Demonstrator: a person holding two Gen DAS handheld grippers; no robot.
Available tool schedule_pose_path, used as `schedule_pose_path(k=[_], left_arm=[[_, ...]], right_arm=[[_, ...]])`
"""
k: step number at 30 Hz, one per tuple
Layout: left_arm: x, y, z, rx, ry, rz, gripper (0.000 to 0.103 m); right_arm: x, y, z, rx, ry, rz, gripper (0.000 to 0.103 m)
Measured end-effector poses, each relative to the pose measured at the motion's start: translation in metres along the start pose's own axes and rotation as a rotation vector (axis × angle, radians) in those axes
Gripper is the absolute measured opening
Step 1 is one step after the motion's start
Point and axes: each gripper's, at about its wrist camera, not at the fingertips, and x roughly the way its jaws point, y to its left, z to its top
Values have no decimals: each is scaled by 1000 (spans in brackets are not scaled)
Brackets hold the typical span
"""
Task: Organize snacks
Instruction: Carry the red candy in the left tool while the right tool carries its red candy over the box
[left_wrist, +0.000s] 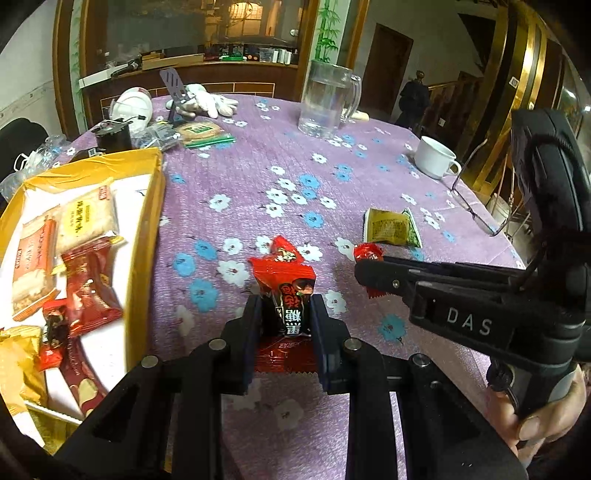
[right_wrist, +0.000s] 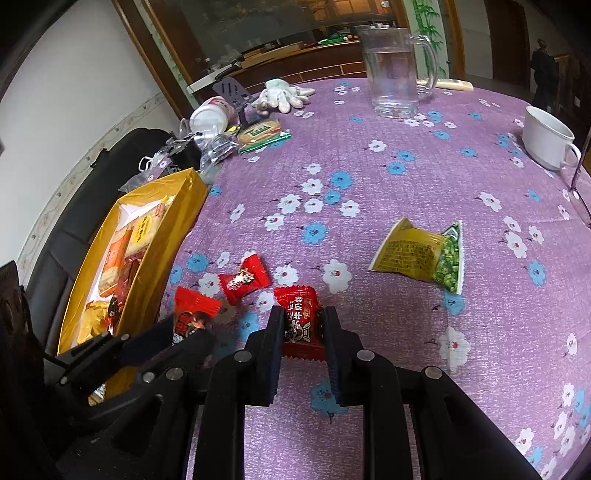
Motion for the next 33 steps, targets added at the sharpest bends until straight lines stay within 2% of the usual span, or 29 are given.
schedule_pose_path(k=[12,19,29,33], left_arm=[[-16,24,-3,-52,-25,1,23],[-31,46,-2,-93,-55,5,23],[-49,94,-8,-177,-85,51,23],[-56,115,-11,-219,-95,66,23]], right_arm=[[-3,25,-6,-78,-15,81,22],[-1,30,-8,-81,-7,130,22],[2,33,-7,-51,9,180,21],[-3,46,-4,-56,10,207,21]])
